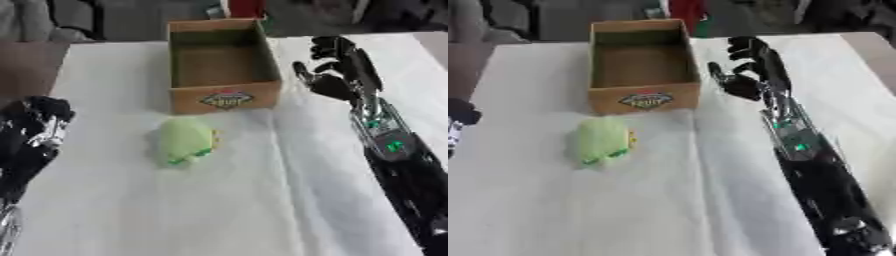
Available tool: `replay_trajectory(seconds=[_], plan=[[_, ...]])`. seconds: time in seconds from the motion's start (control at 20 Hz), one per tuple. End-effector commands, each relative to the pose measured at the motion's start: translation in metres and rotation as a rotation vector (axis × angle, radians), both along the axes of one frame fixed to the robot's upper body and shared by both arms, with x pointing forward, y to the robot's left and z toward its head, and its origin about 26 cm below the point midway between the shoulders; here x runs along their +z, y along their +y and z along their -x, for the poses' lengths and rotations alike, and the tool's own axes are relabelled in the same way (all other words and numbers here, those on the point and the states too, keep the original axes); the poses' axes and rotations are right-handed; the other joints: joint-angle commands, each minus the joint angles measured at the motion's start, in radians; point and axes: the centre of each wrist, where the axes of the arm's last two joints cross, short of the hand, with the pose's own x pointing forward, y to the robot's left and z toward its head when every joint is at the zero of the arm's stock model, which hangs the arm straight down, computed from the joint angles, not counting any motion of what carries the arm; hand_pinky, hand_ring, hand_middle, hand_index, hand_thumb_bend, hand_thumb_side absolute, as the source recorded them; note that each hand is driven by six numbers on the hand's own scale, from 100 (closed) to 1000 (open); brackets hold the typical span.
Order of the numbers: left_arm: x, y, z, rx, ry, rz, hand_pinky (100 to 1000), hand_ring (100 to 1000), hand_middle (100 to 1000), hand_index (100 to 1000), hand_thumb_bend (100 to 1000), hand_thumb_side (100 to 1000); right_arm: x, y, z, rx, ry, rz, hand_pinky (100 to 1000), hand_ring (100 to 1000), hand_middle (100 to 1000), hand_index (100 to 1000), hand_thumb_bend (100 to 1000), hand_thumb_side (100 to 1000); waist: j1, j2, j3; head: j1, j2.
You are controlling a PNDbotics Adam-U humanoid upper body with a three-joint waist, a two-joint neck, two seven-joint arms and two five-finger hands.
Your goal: Pick up objects on the table and place them in the box.
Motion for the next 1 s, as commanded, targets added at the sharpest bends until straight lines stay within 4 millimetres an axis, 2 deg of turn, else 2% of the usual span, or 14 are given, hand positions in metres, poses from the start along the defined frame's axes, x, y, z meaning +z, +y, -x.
replay_trajectory(seconds=[0.05,0.65,1.0], plan=[[0.008,0.003,0.0,0.002,-0.029,-0.013,738,640,572,576,230,380,0.016,-0.005,0.001,-0.011,-0.05,0.0,578,705,638,762,378,102,0.0,-0.013,-0.002,0.002,0.008],[0.009,0.003,-0.001,0.0,-0.034,-0.021,738,645,576,576,241,374,0.016,-0.007,0.001,-0.021,-0.05,-0.005,578,704,637,762,376,101,-0.001,-0.012,-0.003,0.0,0.008],[0.03,-0.005,-0.012,-0.054,-0.085,-0.156,736,655,586,583,281,352,0.015,-0.006,0.001,-0.025,-0.05,-0.007,579,704,637,762,376,101,0.002,-0.021,-0.015,0.004,0.012]])
